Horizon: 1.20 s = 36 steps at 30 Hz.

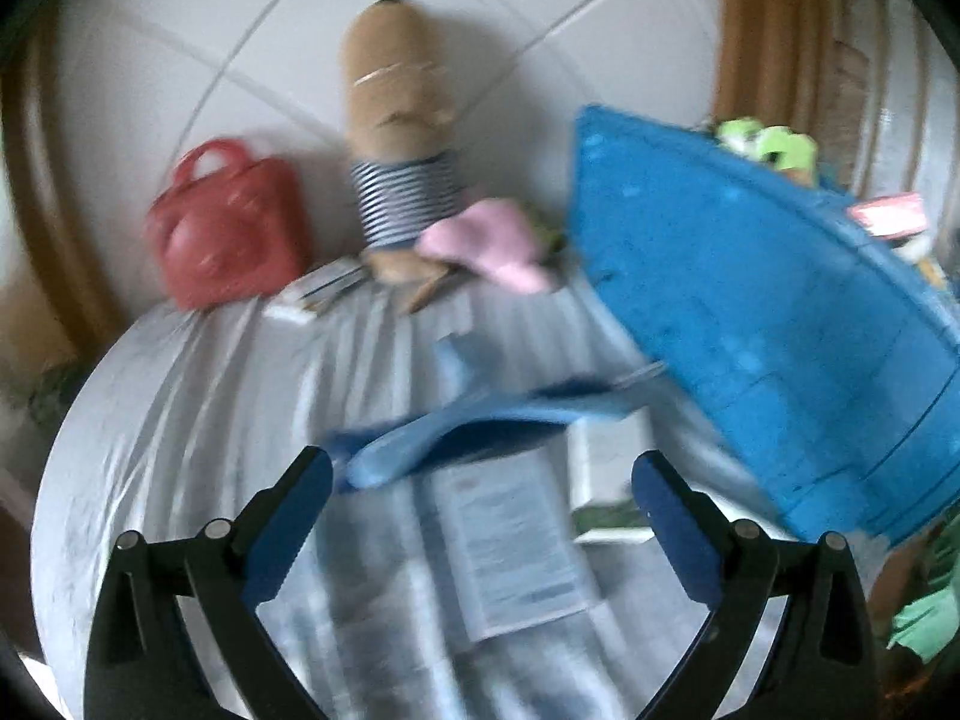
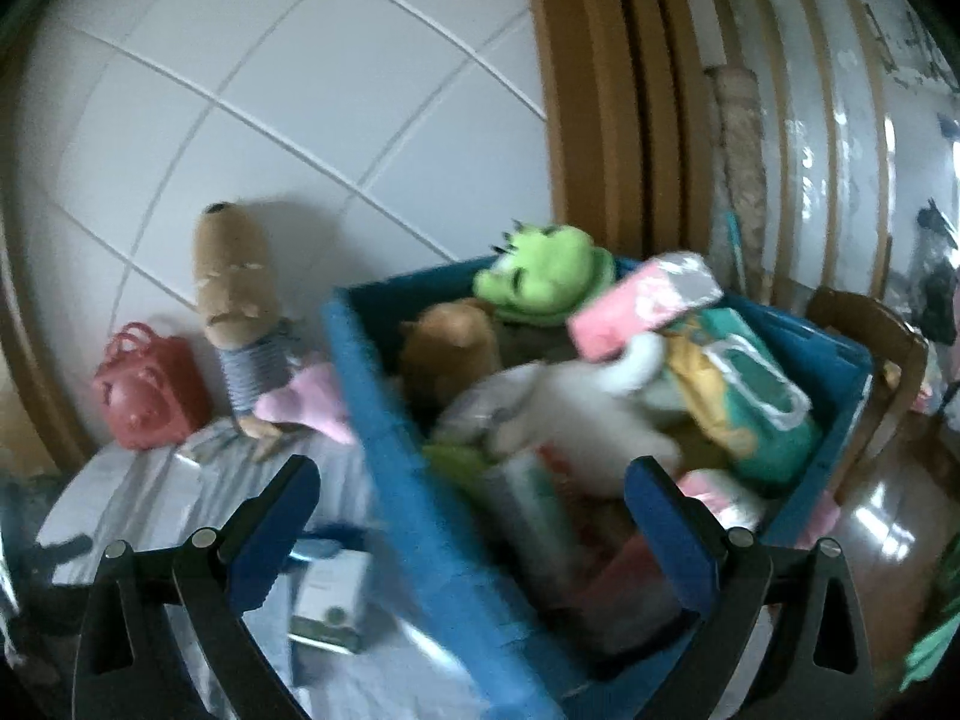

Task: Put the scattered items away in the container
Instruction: 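Move both tools back over the bed toward the brush and patch box, then grasp the blue three-armed brush with left tool while right tool grasps the white-green patch box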

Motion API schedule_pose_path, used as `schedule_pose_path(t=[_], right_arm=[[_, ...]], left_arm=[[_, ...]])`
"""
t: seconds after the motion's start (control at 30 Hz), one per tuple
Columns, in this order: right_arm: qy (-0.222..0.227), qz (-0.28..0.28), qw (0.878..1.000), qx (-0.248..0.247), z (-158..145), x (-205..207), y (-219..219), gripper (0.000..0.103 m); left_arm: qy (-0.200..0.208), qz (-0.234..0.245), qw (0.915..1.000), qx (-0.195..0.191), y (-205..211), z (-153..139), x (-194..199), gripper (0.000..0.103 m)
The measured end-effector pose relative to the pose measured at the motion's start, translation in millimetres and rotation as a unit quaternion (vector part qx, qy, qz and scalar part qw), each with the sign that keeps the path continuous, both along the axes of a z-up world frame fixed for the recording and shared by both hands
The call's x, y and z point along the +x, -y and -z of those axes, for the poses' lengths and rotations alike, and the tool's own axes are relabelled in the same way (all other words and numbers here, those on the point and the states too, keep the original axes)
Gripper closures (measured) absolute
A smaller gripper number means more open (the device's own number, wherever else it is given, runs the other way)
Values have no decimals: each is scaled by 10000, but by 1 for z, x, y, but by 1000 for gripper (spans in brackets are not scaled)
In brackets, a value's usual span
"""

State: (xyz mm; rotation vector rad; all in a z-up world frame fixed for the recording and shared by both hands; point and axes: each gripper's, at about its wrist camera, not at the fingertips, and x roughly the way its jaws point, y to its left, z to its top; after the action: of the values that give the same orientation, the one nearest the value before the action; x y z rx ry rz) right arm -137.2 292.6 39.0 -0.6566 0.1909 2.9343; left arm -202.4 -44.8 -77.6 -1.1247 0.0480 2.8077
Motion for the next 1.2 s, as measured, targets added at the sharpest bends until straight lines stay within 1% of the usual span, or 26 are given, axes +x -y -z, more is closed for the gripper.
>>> schedule_pose_path(t=[0.07,0.13,0.2,0.3,0.4,0.53,0.6,0.73,0.87,0.93,1.03,1.13,1.2], right_arm=[[-103,-159,9998,35,-2,4,26,0],[-77,-340,9994,81,-1,1,50,0],[19,-545,9984,125,3,-5,74,0],[307,-891,9954,189,20,-21,106,0],[702,-1188,9900,296,46,-40,130,0],[1275,-1635,9773,440,87,-66,151,0],[1487,-1769,9720,428,105,-77,154,0],[1951,-1969,9604,283,143,-107,150,0],[2288,-2006,9525,119,177,-131,140,0],[2455,-1914,9503,41,193,-139,137,0],[2662,-1809,9467,-164,209,-146,131,0],[2765,-1562,9480,-226,219,-152,128,0],[2831,-1305,9494,-373,227,-157,127,0]], left_arm=[[100,-153,9998,-8,27,10,5,1],[223,-265,9994,-12,47,20,8,1],[363,-353,9987,9,62,30,11,1],[523,-439,9977,43,74,42,12,1],[673,-528,9963,72,79,53,10,1],[843,-677,9941,46,79,67,1,1],[905,-734,9932,6,76,72,-7,1],[915,-689,9934,-30,63,78,-27,1],[822,-538,9950,-170,43,80,-57,2],[800,-381,9957,-268,34,81,-72,1],[779,-55,9962,-384,23,80,-94,1],[849,327,9951,-386,17,86,-118,2],[911,609,9930,-433,14,93,-135,2]])
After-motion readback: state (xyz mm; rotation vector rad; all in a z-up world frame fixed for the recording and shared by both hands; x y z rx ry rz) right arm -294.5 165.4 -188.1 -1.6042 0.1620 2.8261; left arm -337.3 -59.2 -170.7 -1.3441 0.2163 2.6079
